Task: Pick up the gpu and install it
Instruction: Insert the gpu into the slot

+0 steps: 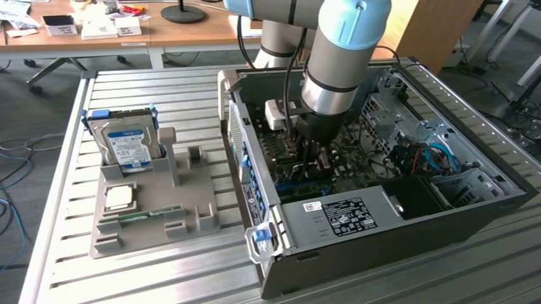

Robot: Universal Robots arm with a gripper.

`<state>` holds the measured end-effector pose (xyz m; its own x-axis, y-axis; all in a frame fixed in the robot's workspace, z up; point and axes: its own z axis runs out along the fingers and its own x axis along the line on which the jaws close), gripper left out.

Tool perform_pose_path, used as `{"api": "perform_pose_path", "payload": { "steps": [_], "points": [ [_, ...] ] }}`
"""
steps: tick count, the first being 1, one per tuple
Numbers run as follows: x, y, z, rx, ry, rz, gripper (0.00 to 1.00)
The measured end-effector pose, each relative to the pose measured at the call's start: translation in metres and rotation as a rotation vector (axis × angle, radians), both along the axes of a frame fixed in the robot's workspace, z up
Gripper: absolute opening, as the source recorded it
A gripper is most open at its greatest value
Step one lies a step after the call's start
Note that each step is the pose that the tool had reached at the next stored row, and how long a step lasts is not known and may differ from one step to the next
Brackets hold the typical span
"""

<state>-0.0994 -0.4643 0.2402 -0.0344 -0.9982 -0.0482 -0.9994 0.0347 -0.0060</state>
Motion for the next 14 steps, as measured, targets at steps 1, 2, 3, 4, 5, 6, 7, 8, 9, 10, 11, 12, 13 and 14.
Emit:
{"api": "perform_pose_path", "payload": {
  "steps": [1, 2, 3, 4, 5, 6, 7, 8, 9, 10, 11, 12, 13, 14],
  "points": [
    [0.000, 0.0000, 0.0000, -0.0001, 0.0000, 0.000, 0.46],
    [0.000, 0.0000, 0.0000, 0.0000, 0.0000, 0.000, 0.46],
    [0.000, 0.0000, 0.0000, -0.0001, 0.0000, 0.000, 0.46],
    [0.000, 0.0000, 0.0000, 0.0000, 0.0001, 0.000, 0.46],
    [0.000, 0.0000, 0.0000, 0.0002, 0.0000, 0.000, 0.46],
    [0.000, 0.0000, 0.0013, -0.0002, 0.0002, 0.000, 0.46],
    [0.000, 0.0000, 0.0042, -0.0009, 0.0002, 0.000, 0.46],
    [0.000, 0.0000, 0.0070, -0.0017, 0.0001, 0.000, 0.46],
    [0.000, 0.0000, 0.0097, -0.0023, 0.0001, 0.000, 0.46],
    [0.000, 0.0000, 0.0104, -0.0024, 0.0000, 0.000, 0.46],
    [0.000, 0.0000, 0.0104, -0.0023, 0.0000, 0.000, 0.46],
    [0.000, 0.0000, 0.0103, -0.0022, 0.0000, 0.000, 0.46],
    [0.000, 0.0000, 0.0104, -0.0023, 0.0000, -0.001, 0.46],
    [0.001, 0.0000, 0.0104, -0.0025, 0.0001, -0.004, 0.46]
  ]
}}
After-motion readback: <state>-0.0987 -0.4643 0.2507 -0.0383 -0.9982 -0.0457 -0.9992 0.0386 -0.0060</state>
